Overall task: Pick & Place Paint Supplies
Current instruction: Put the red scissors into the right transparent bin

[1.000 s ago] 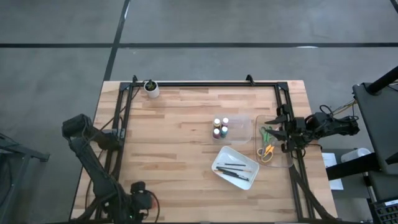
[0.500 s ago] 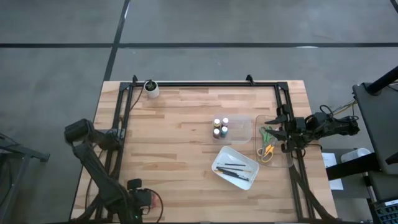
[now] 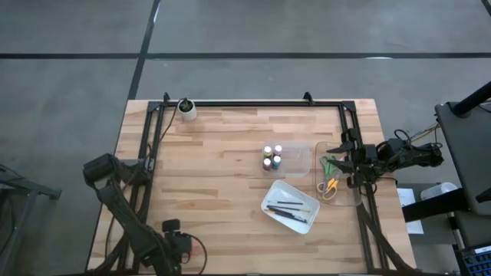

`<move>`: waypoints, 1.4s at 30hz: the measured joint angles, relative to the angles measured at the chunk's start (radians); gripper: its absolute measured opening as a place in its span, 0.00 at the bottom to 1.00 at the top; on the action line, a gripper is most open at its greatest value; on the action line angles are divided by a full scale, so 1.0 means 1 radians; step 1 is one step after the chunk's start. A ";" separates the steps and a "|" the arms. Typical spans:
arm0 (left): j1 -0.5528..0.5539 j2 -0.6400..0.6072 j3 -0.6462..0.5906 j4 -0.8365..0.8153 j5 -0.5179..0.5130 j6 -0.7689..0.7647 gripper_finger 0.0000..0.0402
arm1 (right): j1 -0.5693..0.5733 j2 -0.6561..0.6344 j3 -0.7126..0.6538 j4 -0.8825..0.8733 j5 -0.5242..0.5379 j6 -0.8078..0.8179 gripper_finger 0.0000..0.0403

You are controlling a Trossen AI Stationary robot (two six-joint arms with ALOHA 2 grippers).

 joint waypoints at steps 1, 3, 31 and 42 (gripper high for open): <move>0.002 0.002 0.000 0.000 -0.006 0.000 0.46 | 0.000 0.000 0.000 0.000 0.000 -0.001 0.34; 0.004 0.006 0.000 0.000 -0.019 0.004 0.46 | 0.000 0.000 0.000 0.000 0.000 0.000 0.34; 0.053 0.039 -0.023 0.092 -0.162 0.060 0.46 | 0.000 0.000 0.000 0.000 0.000 0.000 0.34; 0.147 0.018 -0.066 0.115 -0.109 0.126 0.47 | 0.000 0.000 0.000 0.000 0.000 -0.001 0.34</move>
